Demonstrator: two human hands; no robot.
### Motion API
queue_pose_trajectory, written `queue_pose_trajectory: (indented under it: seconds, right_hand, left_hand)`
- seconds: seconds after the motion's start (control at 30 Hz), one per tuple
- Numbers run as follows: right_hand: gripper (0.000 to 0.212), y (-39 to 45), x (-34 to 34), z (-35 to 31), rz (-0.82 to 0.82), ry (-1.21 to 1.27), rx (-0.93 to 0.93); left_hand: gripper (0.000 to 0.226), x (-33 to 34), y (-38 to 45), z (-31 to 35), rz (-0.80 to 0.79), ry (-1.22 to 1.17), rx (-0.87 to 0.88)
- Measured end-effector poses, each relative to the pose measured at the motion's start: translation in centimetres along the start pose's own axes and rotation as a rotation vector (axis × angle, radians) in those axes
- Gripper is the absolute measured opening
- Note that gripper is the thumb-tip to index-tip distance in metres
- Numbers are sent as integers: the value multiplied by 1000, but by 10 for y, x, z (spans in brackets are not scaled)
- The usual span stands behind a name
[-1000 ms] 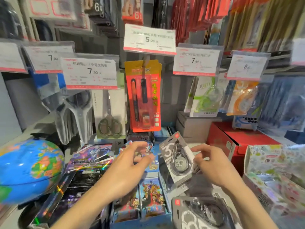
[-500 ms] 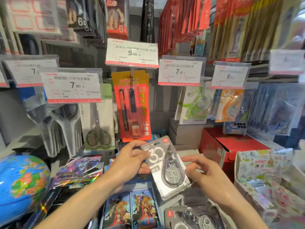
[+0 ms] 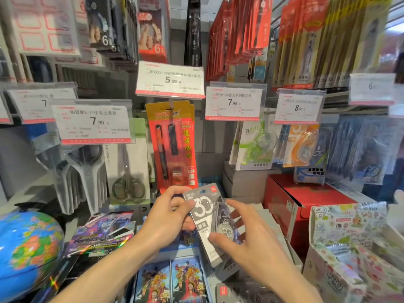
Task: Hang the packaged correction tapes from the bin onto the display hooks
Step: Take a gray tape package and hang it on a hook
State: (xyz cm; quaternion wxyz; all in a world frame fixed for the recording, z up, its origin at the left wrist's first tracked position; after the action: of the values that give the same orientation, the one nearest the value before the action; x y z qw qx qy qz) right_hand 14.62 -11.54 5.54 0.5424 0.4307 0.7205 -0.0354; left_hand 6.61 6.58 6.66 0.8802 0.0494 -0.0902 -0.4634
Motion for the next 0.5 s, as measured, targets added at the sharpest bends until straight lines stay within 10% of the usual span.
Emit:
queue_pose_trajectory:
  seconds: [0.2,0.5]
  right_hand:
    - [68,4,-11,-1,43,-45,-25]
    - [74,16,-44,7,290,-125,-15]
  left_hand:
    - [24,-1,-7,15,-47,160,131]
    - [45,-12,-22,71,-4,1086,974]
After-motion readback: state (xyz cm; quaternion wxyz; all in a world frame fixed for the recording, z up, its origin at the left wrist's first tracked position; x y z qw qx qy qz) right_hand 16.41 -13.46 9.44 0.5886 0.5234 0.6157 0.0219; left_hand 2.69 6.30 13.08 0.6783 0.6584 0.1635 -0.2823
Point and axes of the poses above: each hand's wrist, its own y-axis towards the middle knuckle, its own x-axis out of the palm, z = x × y, the point moved 2 cm from there along y, towards the middle knuckle, and after that the axes turned 14 degrees about -y, right-handed, at the moved point
